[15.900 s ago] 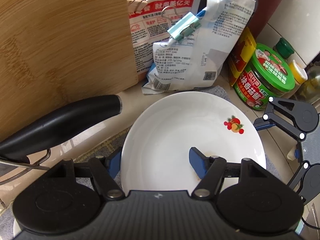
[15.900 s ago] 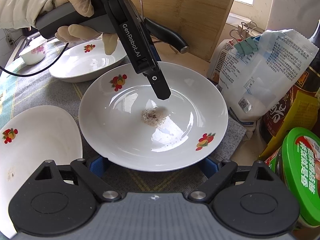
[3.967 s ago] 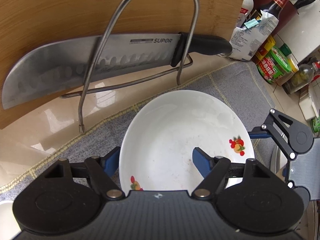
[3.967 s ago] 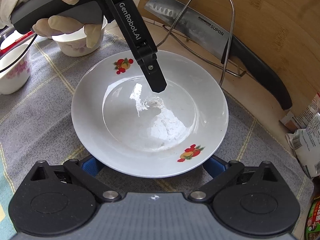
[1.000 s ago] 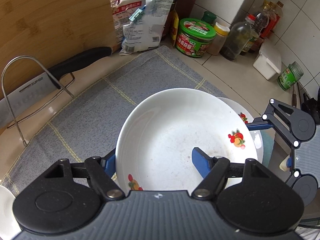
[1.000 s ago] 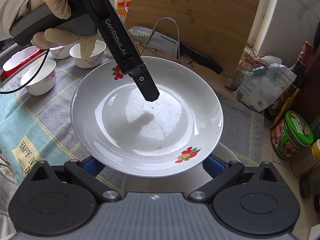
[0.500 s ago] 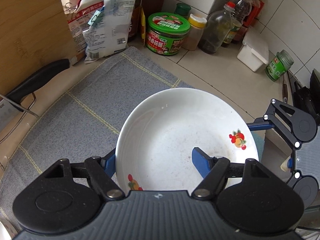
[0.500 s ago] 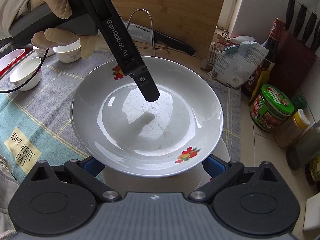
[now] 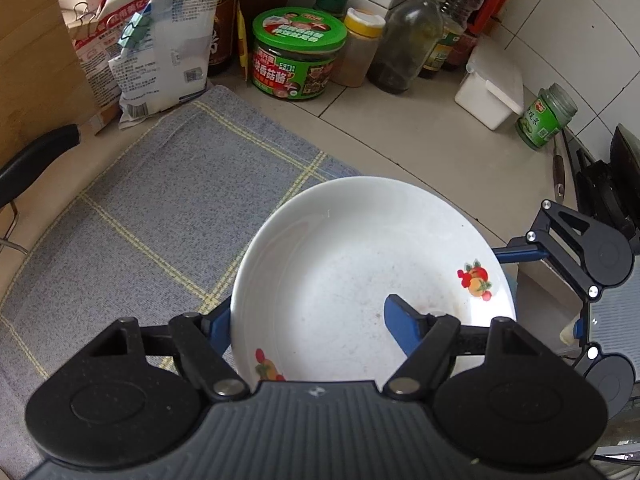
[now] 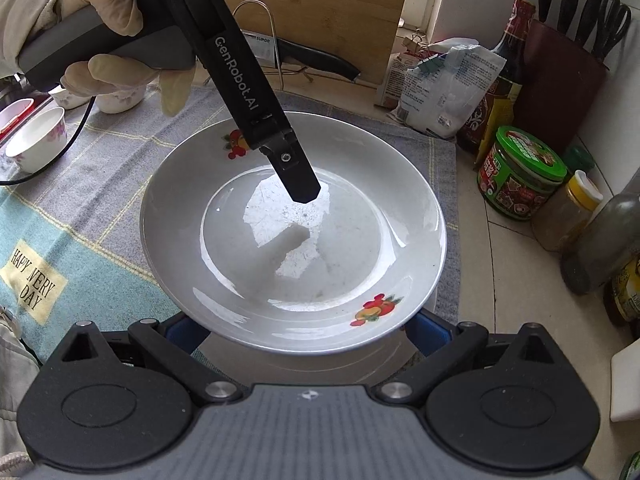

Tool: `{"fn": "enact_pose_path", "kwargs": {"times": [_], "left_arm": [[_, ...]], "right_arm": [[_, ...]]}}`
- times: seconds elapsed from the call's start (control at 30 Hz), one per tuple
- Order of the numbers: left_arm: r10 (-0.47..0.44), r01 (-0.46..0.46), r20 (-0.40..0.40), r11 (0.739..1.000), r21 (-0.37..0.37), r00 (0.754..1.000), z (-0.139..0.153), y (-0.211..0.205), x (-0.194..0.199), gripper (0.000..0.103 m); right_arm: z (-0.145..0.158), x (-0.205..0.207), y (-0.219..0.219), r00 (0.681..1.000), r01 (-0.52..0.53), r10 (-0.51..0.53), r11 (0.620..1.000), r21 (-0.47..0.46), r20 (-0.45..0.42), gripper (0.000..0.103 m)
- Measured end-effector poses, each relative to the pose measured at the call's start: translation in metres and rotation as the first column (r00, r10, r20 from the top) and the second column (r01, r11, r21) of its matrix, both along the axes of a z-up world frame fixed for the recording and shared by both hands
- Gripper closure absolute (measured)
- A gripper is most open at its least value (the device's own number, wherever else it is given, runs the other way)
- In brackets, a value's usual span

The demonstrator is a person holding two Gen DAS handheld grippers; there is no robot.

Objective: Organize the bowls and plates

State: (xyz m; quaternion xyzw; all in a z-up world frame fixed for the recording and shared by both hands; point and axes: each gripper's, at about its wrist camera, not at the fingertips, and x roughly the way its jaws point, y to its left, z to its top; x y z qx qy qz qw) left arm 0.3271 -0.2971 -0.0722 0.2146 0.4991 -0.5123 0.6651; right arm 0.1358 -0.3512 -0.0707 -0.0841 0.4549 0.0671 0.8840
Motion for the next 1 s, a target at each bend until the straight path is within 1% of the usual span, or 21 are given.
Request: {"fn": "enact_pose_path", "kwargs": {"times": [0.23, 0.57, 0.8, 1.0], "left_arm": [[-0.005, 0.005, -0.019, 1.0, 0.004, 1.0, -0.008, -0.007, -0.004, 0.028], [-0.007, 0.008, -0.013, 1.0, 0.009, 1.0, -0.013, -0.011, -0.006, 0.027], [-0.029, 0.029, 0.015, 1.0, 0.011, 0.999, -0.014, -0.013, -0.01, 0.026], [-0.046, 0.045, 0.034, 0.999, 0.015, 0.998, -0.015, -0.016, -0.012, 0.022]], "right_arm": [[-0.006, -0.005, -0.005, 1.0, 0.016, -0.016, 1.0, 0.008, -0.018, 0.0], [-0.01, -0.003, -0.006, 0.999, 0.018, -0.018, 1.0, 0.001, -0.036, 0.0], [-0.012, -0.002, -0.008, 0.998, 0.024, -0.023, 1.0, 0.01, -0.055, 0.0], [-0.013, 0.0, -0.009, 0.997, 0.037, -0.036, 0.999, 0.014, -0.064, 0.0]]}}
